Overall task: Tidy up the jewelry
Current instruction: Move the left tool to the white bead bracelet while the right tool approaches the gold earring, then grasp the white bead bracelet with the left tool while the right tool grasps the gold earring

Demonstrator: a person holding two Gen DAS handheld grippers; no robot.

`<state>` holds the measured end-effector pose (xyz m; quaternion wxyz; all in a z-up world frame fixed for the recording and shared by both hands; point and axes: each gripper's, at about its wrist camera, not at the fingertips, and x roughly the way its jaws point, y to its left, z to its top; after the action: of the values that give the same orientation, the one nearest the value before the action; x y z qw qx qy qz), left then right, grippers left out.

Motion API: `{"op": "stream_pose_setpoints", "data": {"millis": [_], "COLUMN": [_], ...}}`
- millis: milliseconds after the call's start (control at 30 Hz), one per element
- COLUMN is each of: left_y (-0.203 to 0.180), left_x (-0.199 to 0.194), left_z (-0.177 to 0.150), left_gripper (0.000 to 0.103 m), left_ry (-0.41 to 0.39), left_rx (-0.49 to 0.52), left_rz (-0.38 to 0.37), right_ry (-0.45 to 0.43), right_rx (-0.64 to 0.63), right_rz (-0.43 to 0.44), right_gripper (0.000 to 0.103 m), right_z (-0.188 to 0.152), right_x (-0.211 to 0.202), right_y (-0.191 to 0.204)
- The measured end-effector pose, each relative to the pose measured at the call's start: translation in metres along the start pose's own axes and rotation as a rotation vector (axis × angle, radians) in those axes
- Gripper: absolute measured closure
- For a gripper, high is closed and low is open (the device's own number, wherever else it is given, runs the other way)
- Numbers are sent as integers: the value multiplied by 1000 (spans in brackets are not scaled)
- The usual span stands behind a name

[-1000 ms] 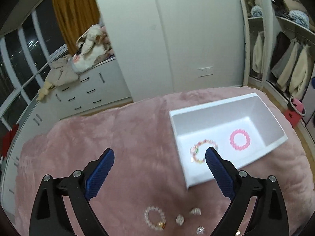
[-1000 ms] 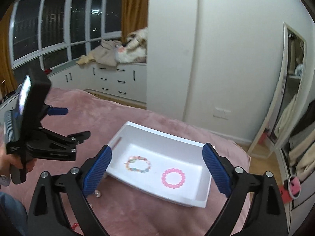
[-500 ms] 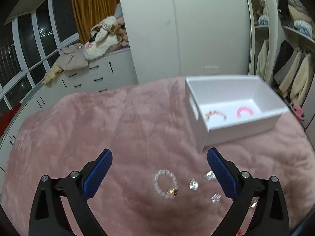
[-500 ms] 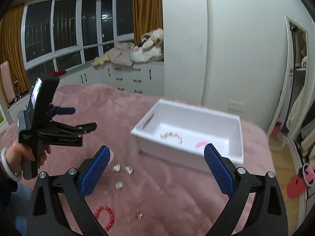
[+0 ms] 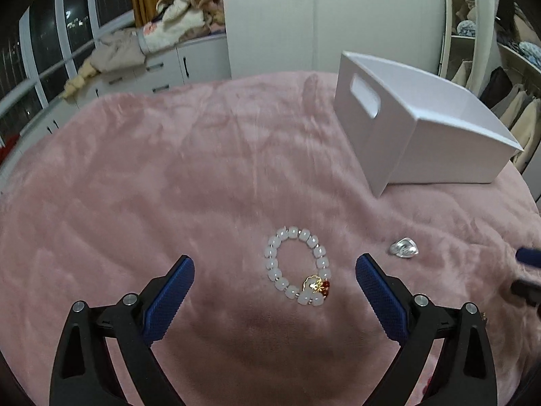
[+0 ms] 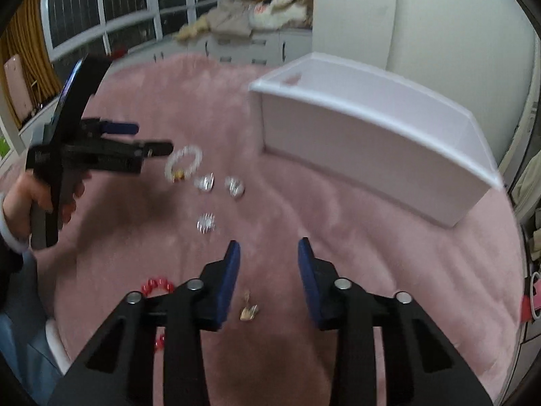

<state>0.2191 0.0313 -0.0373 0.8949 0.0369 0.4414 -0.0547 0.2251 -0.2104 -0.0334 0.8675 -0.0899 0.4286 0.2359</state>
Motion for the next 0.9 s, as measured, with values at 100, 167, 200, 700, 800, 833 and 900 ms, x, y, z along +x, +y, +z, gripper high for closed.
{"op": "stream_pose_setpoints", "data": {"millis": [100, 167, 200, 700, 800, 833, 900], "left_y": [1, 1, 1, -1, -5, -4, 0], "left_x": [15, 27, 30, 48, 47, 47, 44], "left_z": [-3, -4, -4, -16, -17, -18, -18], "left_gripper": [9, 26, 29, 81, 87, 88, 88], "left_ry": [30, 56, 65, 71, 72, 72, 68], "left_rx": [9, 22, 24, 57, 70, 65, 36], "left_rz": [-8, -14, -14, -14, -18, -22, -40], "right_ry": [53, 81, 91, 223, 223, 220, 208], "right_rx": [-17, -25, -25, -23, -31, -28, -17], "right_rz": [13, 15, 14, 41, 40, 40, 49], "right_gripper": [68, 68, 68, 87, 87, 87, 87], "right_z": [-9, -12, -14, -33, -32, -32, -30], "right_x": [12, 20, 22, 48, 48, 47, 44], "right_y": [3, 5, 6, 7, 9, 9, 8]}}
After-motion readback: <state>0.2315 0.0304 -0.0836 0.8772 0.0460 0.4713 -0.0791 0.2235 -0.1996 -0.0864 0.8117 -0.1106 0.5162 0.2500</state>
